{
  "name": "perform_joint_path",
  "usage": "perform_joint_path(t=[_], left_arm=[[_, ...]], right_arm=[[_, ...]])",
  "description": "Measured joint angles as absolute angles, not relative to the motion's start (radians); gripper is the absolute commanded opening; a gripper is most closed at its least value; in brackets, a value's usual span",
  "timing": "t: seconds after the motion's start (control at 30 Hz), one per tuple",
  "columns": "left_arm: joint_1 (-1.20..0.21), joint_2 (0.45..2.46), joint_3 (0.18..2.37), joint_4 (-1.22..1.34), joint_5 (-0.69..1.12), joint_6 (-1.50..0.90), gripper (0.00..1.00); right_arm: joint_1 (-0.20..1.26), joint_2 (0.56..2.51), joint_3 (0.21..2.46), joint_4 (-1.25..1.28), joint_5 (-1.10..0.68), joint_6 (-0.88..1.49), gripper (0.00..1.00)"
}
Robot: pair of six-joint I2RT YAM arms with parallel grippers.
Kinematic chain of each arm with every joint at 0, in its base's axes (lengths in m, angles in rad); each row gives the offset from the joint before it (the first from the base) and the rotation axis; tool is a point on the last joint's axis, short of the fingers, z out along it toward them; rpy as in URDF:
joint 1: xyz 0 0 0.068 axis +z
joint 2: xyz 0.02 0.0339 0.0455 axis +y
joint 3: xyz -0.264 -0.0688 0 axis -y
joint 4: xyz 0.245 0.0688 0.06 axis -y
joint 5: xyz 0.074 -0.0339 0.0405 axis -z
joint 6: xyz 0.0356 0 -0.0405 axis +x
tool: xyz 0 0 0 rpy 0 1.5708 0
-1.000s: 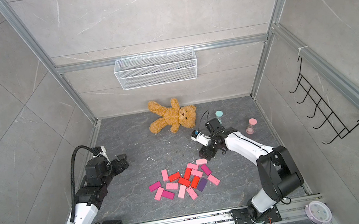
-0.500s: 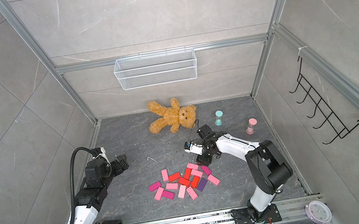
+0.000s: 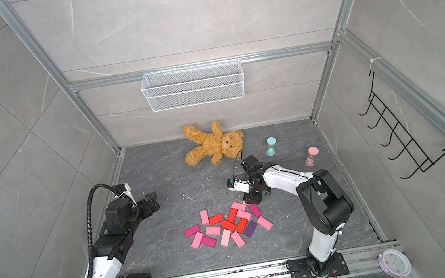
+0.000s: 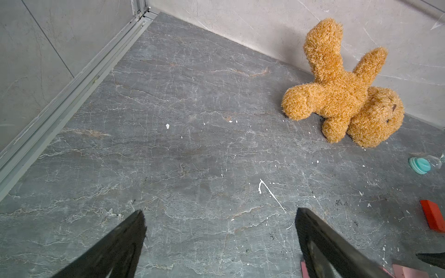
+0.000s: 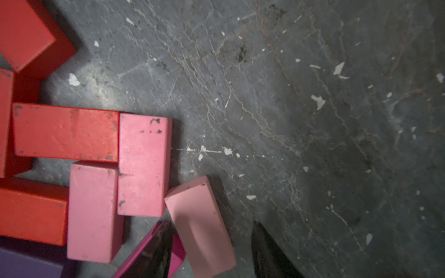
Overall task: Assemble the letter t with building blocks
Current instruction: Pick up the building block from the center of the board.
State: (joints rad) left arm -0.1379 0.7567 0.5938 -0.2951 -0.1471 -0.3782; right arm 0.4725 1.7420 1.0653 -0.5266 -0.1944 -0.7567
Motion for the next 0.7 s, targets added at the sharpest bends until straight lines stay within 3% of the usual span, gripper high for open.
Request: perform_joint_path(t=[0.43, 0.7], left_arm=[[-0.138, 0.757, 0.594, -0.289, -0.147, -0.378, 1.00], [-0.138, 0.757, 0.594, -0.284, -0.147, -0.378, 0.99]], right_arm=[[0.479, 1.797, 1.082, -0.545, -0.171, -0.775, 0.50], [0.480, 1.829, 1.135, -0.594, -0.150, -0.807, 0.32]])
